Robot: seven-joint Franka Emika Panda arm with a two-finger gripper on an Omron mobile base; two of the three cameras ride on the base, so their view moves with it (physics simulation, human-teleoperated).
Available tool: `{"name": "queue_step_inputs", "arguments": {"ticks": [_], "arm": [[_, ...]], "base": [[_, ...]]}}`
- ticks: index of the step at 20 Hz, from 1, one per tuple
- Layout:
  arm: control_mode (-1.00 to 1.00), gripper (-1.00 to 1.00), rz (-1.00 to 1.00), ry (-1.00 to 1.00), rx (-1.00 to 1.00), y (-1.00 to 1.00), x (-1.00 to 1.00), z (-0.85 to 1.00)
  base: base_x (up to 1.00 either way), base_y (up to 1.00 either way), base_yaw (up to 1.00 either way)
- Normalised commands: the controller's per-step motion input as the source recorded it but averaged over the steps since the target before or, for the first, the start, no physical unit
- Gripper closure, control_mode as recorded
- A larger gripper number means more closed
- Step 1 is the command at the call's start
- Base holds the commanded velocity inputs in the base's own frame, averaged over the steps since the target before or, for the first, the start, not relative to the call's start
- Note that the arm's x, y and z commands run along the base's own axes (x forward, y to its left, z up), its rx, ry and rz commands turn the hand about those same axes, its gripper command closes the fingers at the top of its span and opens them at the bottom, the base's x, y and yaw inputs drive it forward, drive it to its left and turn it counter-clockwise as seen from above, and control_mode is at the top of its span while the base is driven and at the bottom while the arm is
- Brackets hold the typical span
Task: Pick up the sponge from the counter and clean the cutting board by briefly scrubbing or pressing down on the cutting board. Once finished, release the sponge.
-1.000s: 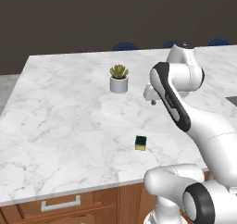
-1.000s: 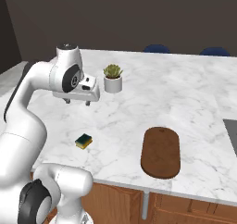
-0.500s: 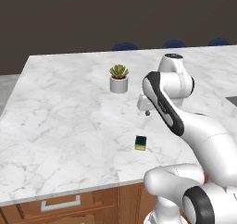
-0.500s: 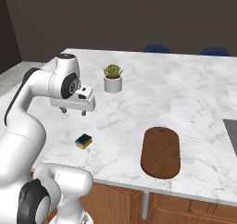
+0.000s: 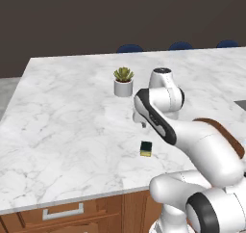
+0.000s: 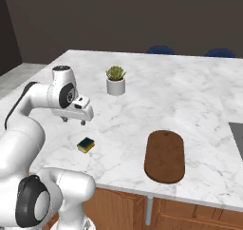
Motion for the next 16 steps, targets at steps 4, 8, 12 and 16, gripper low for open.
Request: {"name": "queue_step_inputs", "arguments": {"ticks": [4, 8, 12, 16], "arm": [[-1.00, -1.00, -0.19, 0.00, -0.03, 0.09, 0.02, -0.43], [-1.00, -1.00, -0.11, 0.00, -0.01, 0.00, 0.11, -0.34], [-1.00, -1.00, -0.03, 0.00, 0.00, 0.00, 0.18, -0.32], [-1.00, -1.00, 0.00, 0.00, -0.01, 0.00, 0.28, -0.41]], "base": [[0.00, 0.00, 0.00], [0.00, 0.00, 0.00], [0.00, 0.00, 0.00], [0.00, 0.00, 0.00]]}}
